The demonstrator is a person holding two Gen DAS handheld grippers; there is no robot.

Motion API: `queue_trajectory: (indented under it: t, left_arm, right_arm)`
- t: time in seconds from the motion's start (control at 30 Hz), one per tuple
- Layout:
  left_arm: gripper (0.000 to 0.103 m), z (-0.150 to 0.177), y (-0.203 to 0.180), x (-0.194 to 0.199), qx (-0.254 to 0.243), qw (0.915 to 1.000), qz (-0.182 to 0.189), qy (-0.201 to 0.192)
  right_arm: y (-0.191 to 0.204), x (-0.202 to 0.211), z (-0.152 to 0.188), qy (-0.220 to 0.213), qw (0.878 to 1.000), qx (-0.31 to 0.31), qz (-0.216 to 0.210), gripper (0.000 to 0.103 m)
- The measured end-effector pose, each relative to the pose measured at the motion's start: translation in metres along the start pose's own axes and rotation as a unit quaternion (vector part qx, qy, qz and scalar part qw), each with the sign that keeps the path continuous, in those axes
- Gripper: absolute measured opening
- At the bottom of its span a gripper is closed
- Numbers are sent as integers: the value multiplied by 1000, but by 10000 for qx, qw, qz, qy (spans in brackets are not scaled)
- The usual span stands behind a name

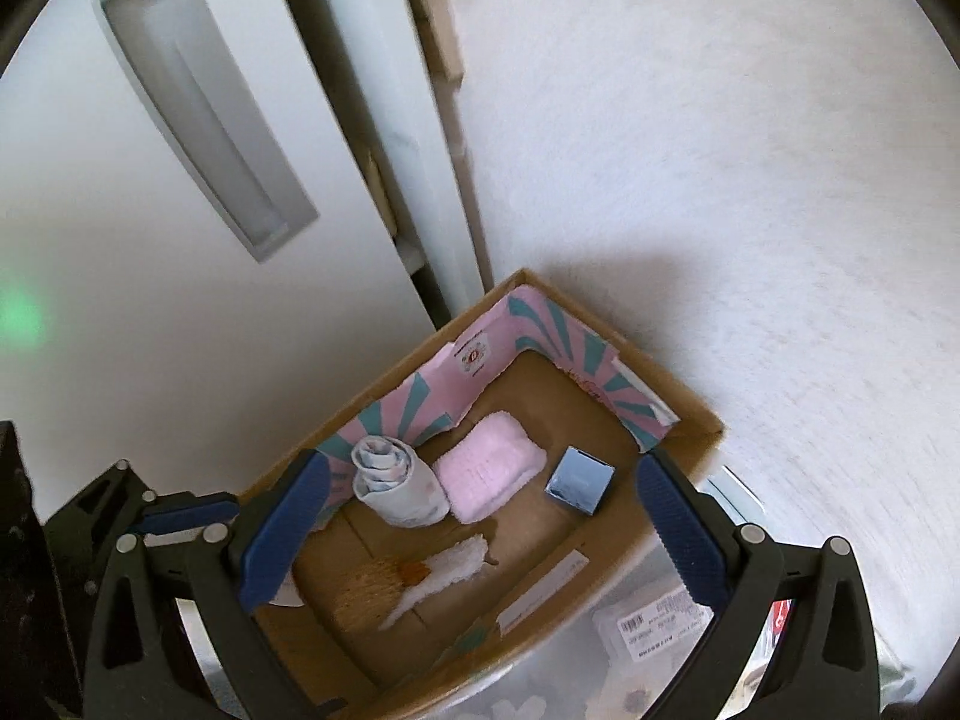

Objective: Organize objects
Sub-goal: 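Withdraw both open tools from the cardboard box back toward the tray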

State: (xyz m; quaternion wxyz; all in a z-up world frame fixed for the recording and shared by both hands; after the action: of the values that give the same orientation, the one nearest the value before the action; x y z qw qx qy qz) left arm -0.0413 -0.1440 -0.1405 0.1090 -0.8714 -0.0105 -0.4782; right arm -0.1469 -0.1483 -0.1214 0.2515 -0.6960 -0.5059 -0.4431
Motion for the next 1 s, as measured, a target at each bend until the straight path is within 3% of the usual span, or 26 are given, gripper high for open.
queue_trajectory:
  t: [0.2, 0.43, 0.73, 1.0]
  left_arm:
    - [103, -17, -13, 16, -218, 9995, -25, -219]
    - [103, -43, -36, 29, -406, 9971, 80, -639]
    - [103, -76, -89, 42, -878, 9896, 438, -1048]
    - [103, -84, -141, 24, -1089, 9868, 708, -966]
  right_arm:
    - [-20, 48, 6, -361, 9987, -338, 110, 102]
    - [-54, 100, 33, -869, 9898, -876, 715, 102]
    - [-115, 168, 91, -1188, 9700, -1567, 1427, 102]
    - [-164, 211, 149, -1294, 9509, -2030, 1943, 102]
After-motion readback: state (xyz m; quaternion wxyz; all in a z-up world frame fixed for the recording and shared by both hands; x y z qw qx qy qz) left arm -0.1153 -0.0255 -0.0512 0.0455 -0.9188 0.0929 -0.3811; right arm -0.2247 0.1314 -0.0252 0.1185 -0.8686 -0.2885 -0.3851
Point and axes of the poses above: each gripper's, at about its wrist camera, not at the fingertips, and x roughly against the way its jaws point, y to its left, z to its underside, the point moved 4 cm from there along -x, roughly the way its jaws point, and after that the axes turned 4 degrees about z, right-handed, at the moved point
